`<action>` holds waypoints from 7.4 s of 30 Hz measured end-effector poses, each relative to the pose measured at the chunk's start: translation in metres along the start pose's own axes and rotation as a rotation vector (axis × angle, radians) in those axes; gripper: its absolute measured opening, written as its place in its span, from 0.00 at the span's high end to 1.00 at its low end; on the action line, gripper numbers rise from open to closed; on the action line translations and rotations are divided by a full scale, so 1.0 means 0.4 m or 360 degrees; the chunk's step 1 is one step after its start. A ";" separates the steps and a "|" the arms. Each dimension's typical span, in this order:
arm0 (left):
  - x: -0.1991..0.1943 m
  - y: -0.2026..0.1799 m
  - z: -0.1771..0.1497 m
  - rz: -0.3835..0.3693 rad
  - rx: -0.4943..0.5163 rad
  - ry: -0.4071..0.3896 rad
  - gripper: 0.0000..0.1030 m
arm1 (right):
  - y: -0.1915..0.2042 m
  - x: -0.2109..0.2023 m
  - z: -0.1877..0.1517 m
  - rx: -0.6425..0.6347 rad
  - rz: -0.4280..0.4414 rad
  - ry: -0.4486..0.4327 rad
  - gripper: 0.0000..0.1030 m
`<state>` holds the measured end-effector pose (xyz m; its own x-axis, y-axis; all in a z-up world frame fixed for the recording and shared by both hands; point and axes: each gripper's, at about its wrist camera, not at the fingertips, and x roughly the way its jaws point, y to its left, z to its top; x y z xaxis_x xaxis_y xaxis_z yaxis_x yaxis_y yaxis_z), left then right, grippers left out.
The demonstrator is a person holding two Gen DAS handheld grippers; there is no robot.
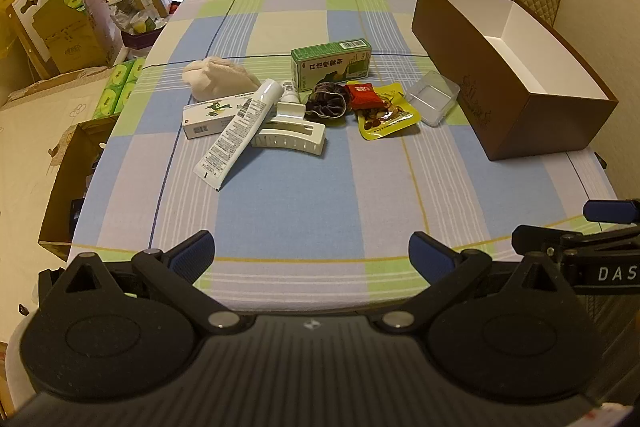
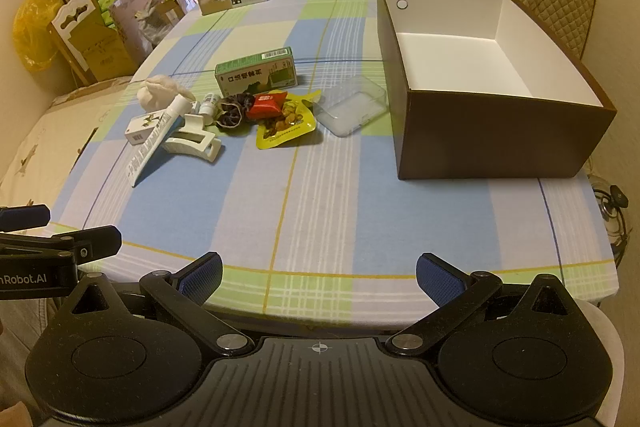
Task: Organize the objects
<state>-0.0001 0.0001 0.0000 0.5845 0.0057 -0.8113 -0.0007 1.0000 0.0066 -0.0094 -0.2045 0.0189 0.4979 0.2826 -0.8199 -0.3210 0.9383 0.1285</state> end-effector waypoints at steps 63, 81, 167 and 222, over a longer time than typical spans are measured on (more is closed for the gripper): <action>0.140 0.084 0.062 0.0109 0.0054 -0.0090 0.01 | 0.010 0.150 0.066 -0.0063 0.0136 -0.0166 0.10; 0.310 0.177 0.172 -0.0054 0.0188 -0.0137 0.12 | 0.032 0.297 0.188 -0.0187 0.0126 -0.0219 0.20; 0.434 0.160 0.344 -0.0136 -0.0202 -0.0029 0.65 | 0.064 0.425 0.304 -0.0060 0.0296 -0.0277 0.79; 0.431 -0.636 0.530 -0.0579 0.0140 0.0094 0.65 | -0.562 0.186 0.339 0.0157 -0.0117 -0.0220 0.79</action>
<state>0.2726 -0.2539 -0.0176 0.4858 -0.3469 -0.8023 0.2693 0.9326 -0.2402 0.2089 -0.3674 0.0047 0.6254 0.2306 -0.7455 -0.2022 0.9706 0.1307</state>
